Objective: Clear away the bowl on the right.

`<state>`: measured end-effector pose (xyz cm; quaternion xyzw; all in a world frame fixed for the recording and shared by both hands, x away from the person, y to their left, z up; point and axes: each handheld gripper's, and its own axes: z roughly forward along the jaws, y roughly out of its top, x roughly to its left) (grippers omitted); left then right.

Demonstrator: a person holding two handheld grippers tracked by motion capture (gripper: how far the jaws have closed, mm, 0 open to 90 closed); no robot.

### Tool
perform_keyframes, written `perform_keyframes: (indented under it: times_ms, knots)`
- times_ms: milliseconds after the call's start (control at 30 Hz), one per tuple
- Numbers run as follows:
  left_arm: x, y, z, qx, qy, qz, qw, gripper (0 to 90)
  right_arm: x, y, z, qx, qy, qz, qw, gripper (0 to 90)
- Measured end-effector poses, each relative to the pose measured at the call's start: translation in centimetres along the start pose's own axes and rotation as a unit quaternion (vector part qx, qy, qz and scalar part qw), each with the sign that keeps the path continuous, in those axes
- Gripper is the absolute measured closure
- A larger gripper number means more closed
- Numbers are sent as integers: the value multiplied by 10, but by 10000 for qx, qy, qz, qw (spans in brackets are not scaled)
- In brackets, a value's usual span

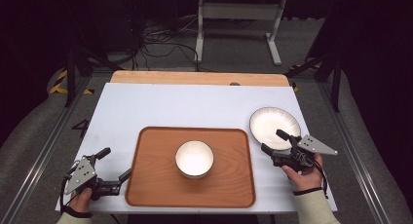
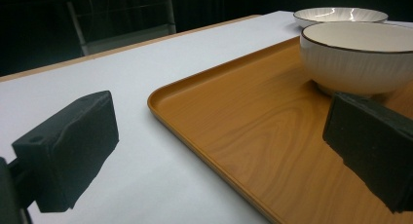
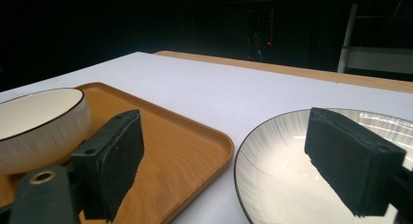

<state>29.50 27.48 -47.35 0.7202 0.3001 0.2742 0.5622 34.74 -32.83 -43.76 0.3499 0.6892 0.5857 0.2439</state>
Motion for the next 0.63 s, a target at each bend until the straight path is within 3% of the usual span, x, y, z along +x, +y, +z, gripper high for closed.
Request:
perform_keyframes:
  times_ms: [433,633]
  knots:
    - [0,0,0,-7,-4,9,10000,3,-1,-18,0,132,27,49,9999,137]
    - [0,0,0,-7,-12,5,10000,3,-1,-18,0,111,12,89,9999,137]
